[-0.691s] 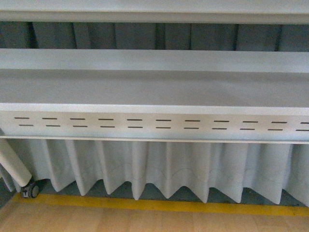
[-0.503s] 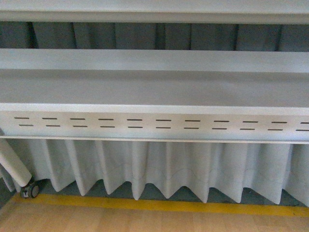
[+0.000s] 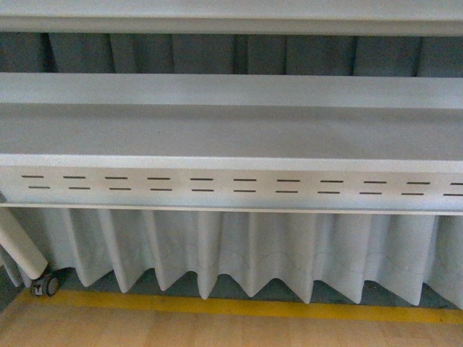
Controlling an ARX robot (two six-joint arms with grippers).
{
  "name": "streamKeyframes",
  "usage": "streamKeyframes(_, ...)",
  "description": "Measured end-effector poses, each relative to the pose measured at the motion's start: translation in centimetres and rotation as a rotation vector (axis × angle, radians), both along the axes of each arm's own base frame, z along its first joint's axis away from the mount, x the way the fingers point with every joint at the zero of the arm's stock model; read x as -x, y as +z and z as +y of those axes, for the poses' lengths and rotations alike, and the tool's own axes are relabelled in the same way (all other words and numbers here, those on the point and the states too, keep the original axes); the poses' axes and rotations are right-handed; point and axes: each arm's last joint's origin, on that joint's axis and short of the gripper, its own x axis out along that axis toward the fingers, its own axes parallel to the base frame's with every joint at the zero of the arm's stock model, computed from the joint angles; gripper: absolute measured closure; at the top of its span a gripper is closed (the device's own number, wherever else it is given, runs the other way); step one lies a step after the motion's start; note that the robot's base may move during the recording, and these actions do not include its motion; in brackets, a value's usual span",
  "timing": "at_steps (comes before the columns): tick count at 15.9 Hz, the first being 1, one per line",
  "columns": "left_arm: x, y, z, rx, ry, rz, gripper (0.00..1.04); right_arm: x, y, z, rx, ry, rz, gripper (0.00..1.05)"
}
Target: Wind up and store yellow beetle toy
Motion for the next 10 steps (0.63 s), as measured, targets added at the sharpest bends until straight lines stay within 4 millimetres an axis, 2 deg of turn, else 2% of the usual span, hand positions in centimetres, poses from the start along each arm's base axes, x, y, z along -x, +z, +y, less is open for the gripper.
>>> streamKeyframes(10,0.00,0.00,0.00,0.000,0.000,0.000,0.07,0.00,0.00,0.00,0.000,0.000,0.000,0.07)
